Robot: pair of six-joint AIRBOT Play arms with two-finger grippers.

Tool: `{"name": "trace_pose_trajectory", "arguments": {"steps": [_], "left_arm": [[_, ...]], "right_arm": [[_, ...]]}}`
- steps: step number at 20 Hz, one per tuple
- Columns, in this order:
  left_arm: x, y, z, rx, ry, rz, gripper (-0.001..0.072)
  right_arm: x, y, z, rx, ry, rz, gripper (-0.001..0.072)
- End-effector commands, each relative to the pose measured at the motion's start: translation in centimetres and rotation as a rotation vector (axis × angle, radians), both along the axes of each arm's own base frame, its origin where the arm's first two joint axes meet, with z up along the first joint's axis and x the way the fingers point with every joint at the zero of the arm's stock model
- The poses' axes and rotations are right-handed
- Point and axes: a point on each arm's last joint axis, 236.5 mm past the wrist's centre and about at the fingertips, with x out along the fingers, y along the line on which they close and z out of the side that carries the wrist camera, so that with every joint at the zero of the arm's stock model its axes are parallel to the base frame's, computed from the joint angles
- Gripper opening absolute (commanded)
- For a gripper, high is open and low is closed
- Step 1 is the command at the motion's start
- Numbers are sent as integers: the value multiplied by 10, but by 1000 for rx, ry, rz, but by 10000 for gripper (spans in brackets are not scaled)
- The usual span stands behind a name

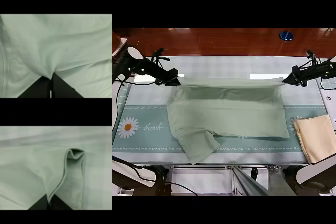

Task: Fold the shirts.

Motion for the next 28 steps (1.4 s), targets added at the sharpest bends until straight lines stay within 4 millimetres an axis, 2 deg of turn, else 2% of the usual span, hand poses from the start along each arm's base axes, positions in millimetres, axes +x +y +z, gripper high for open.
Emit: {"name": "trace_pose_trajectory", "arguments": {"steps": [1, 3, 5, 6, 7, 8, 10, 11, 13, 15, 17, 19, 21, 24, 28], "left_arm": [[-33, 9, -16, 39, 140, -79, 18], [-42, 8, -25, 30, 190, -92, 18], [-49, 6, -31, 22, 229, -103, 22], [-50, 6, -31, 23, 240, -91, 136], [-52, 5, -30, 21, 251, -92, 470], [-55, 5, -28, 20, 261, -99, 511], [-60, 10, -17, 16, 262, -101, 511], [-63, 14, -7, 16, 249, -99, 511], [-77, 27, 9, 17, 210, -75, 511], [-106, 43, 12, 19, 172, -23, 511], [-146, 64, 3, 26, 141, 82, 511], [-185, 84, -12, 23, 133, 237, 511], [-214, 85, -22, -72, 152, 382, 511], [-246, 67, -29, -214, 240, 450, 510], [-272, 50, -46, -206, 317, 401, 510]], "right_arm": [[-36, -11, -24, -105, 145, 72, 32], [-43, -7, -33, -122, 177, 90, 32], [-41, 0, -38, -125, 174, 101, 35], [-35, 3, -40, -134, 166, 81, 133], [-31, 6, -40, -133, 163, 61, 388], [-30, 10, -38, -121, 160, 61, 414], [-34, 7, -26, -119, 161, 57, 414], [-38, -3, -16, -144, 154, 52, 414], [-46, -35, 8, -237, 115, -16, 414], [-59, -61, 28, -289, 27, -139, 414], [-91, -67, 33, -289, -36, -240, 414], [-127, -54, 27, -256, -77, -305, 414], [-153, -35, 17, -215, -94, -357, 414], [-170, 4, 12, -80, -110, -380, 414], [-183, 28, 3, -23, -73, -336, 414]]}}
